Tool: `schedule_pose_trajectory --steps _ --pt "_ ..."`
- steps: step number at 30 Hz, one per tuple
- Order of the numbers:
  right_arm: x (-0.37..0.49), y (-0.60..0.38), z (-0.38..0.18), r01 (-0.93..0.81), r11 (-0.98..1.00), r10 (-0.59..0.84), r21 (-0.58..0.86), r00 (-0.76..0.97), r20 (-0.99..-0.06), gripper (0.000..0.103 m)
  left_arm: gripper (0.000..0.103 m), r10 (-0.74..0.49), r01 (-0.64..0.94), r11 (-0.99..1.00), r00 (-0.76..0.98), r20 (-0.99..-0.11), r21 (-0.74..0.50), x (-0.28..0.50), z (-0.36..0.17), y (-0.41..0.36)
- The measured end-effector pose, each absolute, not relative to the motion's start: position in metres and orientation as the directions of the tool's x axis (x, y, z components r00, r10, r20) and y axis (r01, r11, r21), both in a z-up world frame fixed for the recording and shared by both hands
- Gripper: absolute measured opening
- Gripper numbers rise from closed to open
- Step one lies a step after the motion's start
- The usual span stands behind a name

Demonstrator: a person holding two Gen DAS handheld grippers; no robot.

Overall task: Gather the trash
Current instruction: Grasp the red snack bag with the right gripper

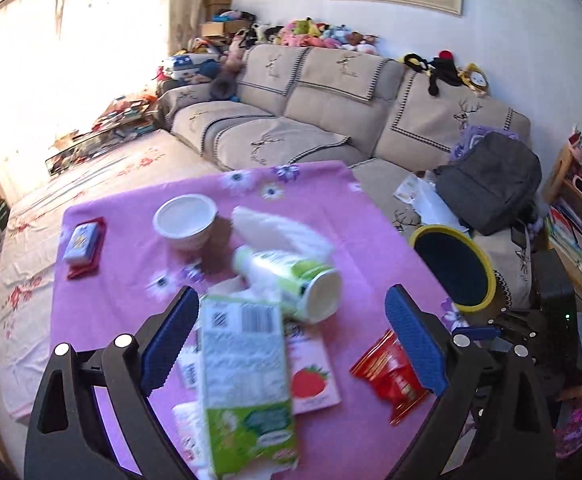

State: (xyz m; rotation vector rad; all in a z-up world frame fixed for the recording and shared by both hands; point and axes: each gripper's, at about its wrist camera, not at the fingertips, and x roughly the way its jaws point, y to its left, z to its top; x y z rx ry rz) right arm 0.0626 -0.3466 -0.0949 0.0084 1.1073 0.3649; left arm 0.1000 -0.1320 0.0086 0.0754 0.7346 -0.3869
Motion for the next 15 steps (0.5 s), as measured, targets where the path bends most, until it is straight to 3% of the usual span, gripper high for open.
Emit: schedule_pose_trajectory --steps 7,11,13,15 --pt "0.075 -0.31 -0.115 -0.276 0.952 0.224 0.133 0.332 -0.916 0.086 0.093 -0.298 0.339 0.938 0.679 -0.67 -0.073 0.085 -0.01 -0.083" --pt "0.077 -0.298 -0.123 -0.28 0.957 0.172 0.08 0.321 -0.931 0.085 0.093 -0.317 0.35 0.932 0.664 -0.678 -0.092 0.086 -0.012 -0.093" --pt "0.078 -0.294 -0.126 -0.284 0.957 0.149 0.057 0.313 -0.938 0.078 0.093 -0.324 0.356 0.93 0.659 -0.679 -0.098 0.086 -0.013 -0.094" --pt "0.08 -0.294 -0.129 -0.276 0.959 0.144 0.059 0.299 -0.943 0.06 0.093 -0.328 0.357 0.928 0.657 -0.678 -0.102 0.086 -0.013 -0.093"
